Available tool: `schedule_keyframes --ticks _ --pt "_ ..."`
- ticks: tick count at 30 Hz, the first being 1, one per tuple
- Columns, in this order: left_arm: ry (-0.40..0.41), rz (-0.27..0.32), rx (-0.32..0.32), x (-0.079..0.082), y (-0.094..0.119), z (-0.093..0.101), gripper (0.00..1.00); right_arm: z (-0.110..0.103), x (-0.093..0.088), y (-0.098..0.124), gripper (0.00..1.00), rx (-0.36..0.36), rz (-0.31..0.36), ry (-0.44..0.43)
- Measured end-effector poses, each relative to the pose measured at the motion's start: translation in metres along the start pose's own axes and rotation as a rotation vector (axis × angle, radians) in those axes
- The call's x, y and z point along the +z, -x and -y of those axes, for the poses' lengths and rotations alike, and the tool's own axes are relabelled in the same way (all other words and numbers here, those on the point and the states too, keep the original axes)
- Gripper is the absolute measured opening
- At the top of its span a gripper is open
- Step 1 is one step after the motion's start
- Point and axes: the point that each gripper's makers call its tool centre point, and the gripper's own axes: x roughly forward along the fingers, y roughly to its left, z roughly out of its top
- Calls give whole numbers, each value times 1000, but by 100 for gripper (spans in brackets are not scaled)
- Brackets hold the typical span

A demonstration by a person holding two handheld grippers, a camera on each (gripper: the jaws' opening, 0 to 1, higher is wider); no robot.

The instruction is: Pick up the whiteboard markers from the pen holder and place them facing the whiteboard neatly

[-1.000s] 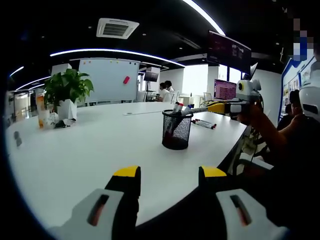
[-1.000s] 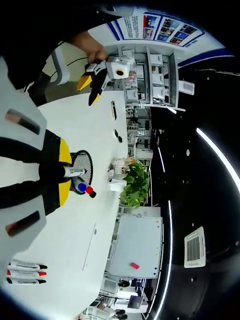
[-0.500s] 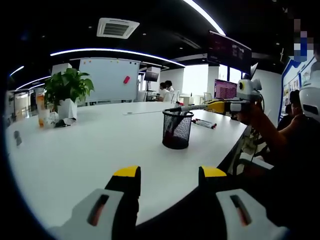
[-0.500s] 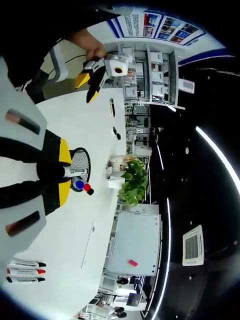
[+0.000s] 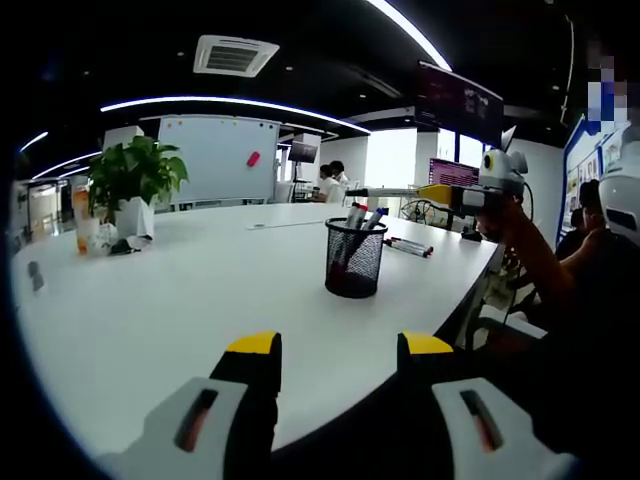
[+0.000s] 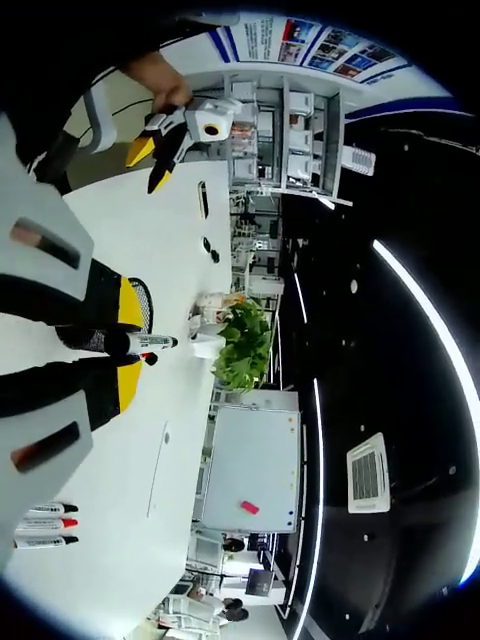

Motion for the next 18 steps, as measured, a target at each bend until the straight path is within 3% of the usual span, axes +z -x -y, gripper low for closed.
schedule_keyframes --ticks 18 --pt "-3 1 1 1 0 1 48 15 -5 7 13 -38 -17 -8"
